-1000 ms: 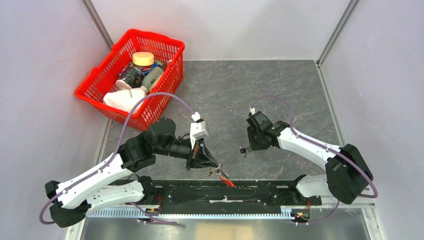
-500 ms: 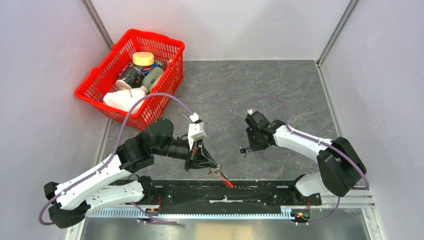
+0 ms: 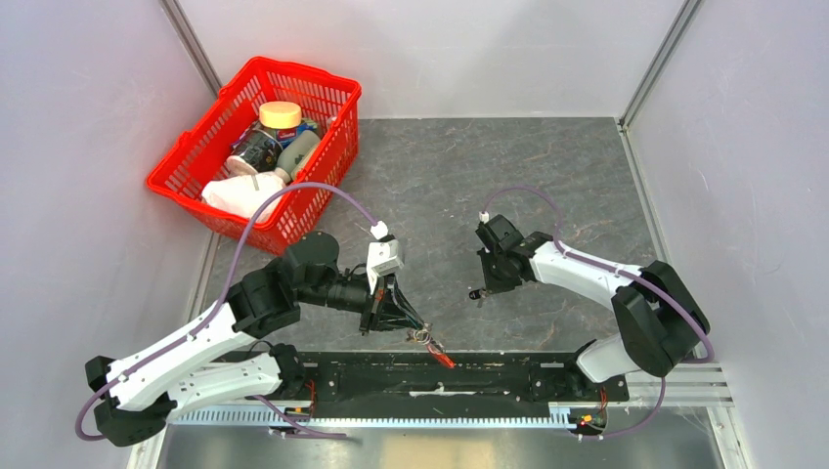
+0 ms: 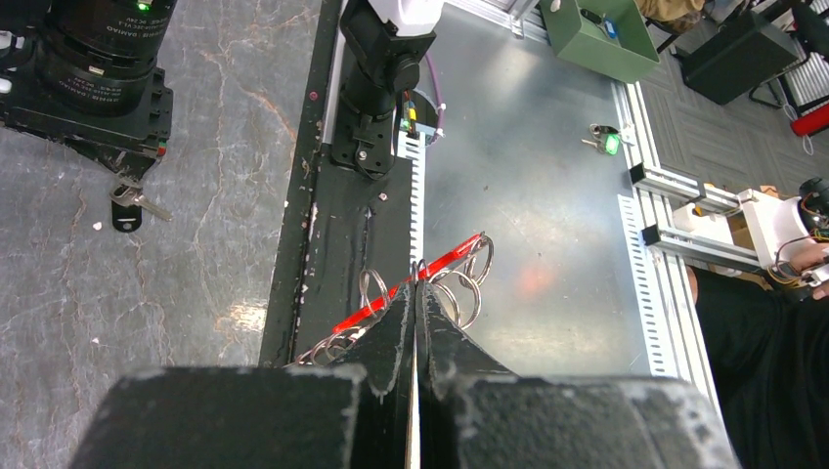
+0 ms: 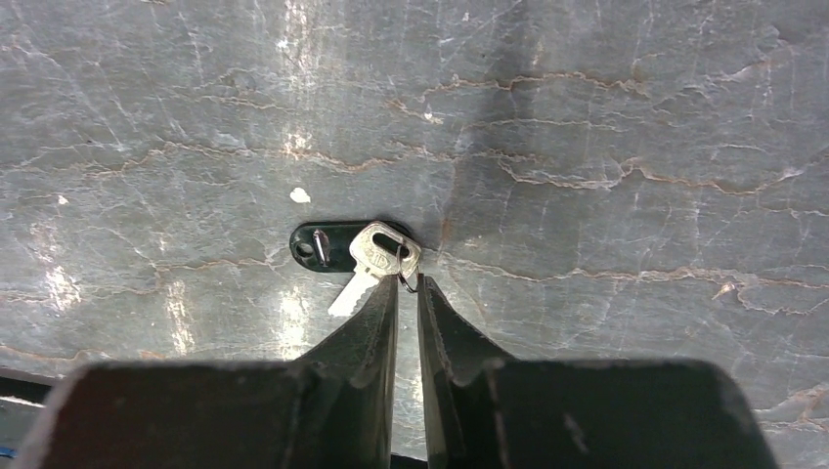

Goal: Put the keys on the keyring

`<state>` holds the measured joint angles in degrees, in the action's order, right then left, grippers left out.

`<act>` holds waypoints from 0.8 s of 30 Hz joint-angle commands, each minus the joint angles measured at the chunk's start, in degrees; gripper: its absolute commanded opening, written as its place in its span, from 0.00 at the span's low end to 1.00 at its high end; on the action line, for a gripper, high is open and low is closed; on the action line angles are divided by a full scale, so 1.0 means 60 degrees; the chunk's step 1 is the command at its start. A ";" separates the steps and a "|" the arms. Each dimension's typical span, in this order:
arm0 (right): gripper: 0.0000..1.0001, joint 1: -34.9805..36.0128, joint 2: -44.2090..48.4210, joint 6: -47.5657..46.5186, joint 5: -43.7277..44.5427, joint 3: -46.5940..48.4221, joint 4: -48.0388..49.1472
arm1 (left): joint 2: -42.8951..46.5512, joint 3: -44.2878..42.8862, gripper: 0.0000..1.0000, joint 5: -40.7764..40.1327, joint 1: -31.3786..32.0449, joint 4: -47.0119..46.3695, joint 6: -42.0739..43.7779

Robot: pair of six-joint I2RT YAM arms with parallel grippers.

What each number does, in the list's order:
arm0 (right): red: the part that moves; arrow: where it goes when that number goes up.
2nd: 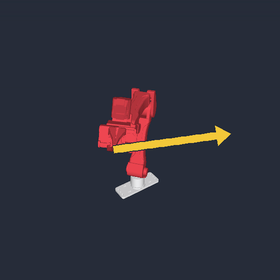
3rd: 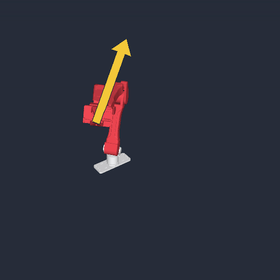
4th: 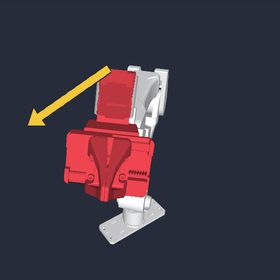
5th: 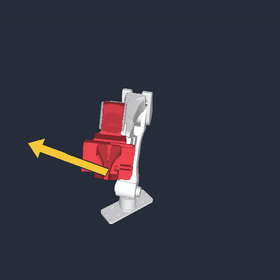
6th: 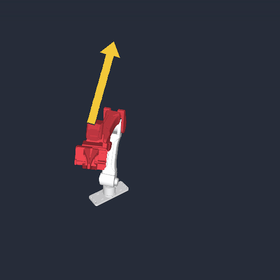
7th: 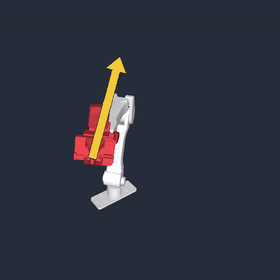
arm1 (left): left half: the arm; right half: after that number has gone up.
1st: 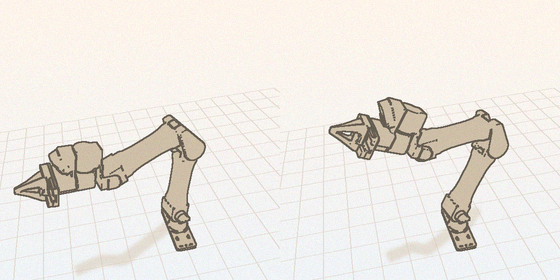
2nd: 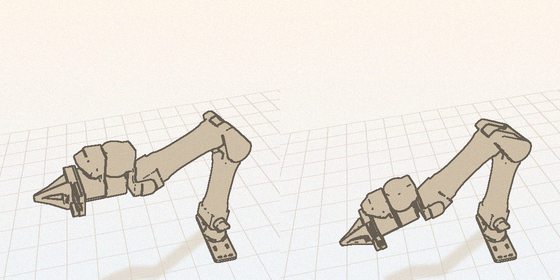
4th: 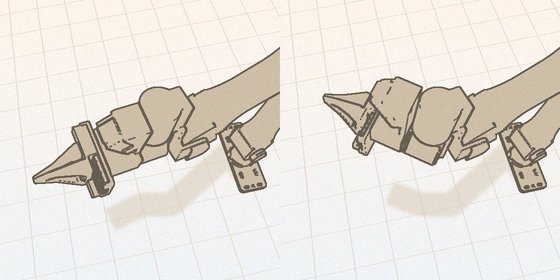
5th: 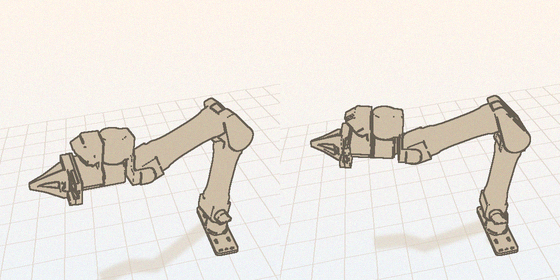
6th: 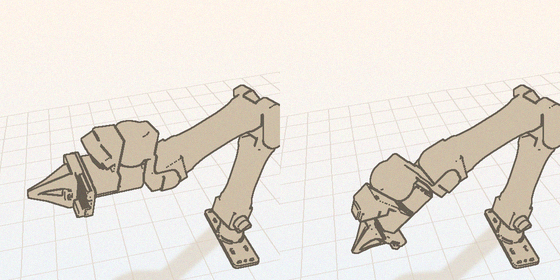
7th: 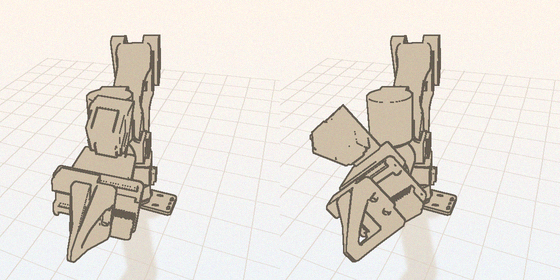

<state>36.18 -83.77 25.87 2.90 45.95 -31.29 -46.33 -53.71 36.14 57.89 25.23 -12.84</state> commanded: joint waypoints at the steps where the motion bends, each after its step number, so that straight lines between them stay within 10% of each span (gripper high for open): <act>1: 0.18 -0.0027 -0.0008 -0.0093 -0.0023 0.0367 0.0169 | 0.0120 -0.0149 0.02 0.0140 0.0034 -0.0192 0.0325; 24: 0.00 -0.0026 0.0778 -0.0014 0.0245 0.0658 -0.0532 | 0.0199 -0.0130 0.02 0.0129 0.0032 -0.0177 0.0311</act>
<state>36.14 -84.60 25.89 3.75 46.98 -32.12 -46.33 -53.71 36.14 57.89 25.26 -12.71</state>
